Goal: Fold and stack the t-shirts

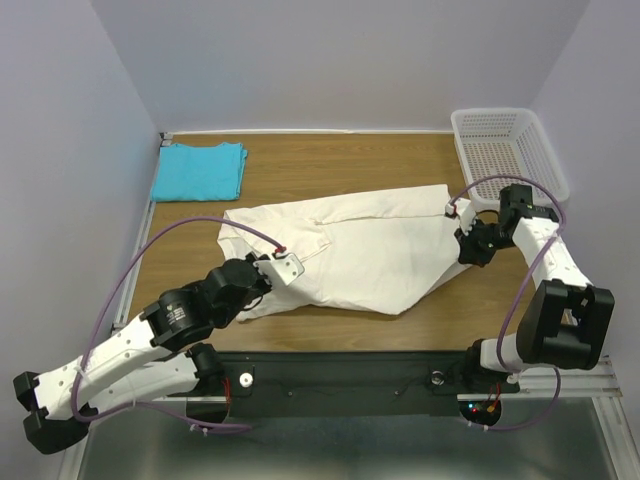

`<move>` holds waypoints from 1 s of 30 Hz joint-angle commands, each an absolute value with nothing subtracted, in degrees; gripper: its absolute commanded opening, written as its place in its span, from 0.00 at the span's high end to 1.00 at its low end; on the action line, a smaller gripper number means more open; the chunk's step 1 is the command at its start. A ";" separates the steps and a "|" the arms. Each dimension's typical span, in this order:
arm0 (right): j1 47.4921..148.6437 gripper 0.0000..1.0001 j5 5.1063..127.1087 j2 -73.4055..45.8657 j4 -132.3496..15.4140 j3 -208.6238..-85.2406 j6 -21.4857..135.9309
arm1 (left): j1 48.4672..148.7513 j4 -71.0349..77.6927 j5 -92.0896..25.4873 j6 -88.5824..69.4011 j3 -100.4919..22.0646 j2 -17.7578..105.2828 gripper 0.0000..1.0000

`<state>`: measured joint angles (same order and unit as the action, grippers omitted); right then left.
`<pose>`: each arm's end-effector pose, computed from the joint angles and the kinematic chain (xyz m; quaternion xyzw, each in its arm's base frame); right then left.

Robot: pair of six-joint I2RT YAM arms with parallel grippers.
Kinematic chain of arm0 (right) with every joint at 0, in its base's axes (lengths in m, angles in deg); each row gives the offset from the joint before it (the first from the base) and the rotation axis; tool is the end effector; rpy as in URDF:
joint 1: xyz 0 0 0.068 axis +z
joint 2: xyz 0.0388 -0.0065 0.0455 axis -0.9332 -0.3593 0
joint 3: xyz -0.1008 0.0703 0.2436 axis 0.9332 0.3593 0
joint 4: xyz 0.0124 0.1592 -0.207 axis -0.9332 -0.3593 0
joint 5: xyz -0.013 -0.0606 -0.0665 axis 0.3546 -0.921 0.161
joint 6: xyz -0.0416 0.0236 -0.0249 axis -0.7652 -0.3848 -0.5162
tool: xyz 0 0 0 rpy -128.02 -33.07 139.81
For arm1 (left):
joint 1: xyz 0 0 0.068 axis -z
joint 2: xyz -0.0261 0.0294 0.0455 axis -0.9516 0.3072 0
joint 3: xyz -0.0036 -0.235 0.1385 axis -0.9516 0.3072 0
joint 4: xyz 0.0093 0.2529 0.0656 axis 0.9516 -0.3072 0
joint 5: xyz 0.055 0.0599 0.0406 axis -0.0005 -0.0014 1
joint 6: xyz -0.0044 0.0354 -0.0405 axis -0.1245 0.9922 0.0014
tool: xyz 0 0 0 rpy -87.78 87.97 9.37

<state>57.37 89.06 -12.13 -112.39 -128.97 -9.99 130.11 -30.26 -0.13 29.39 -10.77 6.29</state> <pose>0.2448 -0.0317 0.2363 -0.4245 0.8590 0.1442 0.2471 0.0896 -0.1151 0.3141 0.4763 0.6854 0.0390 0.5494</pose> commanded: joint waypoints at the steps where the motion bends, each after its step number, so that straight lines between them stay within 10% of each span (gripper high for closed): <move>1: 57.25 0.99 91.25 -13.54 -110.17 -132.12 -7.25 | 129.42 -27.52 1.24 30.91 -10.38 7.12 1.00; 30: 57.25 0.99 82.73 -21.72 -102.09 -134.58 2.77 | 116.24 -14.96 2.03 41.01 -8.97 17.39 1.00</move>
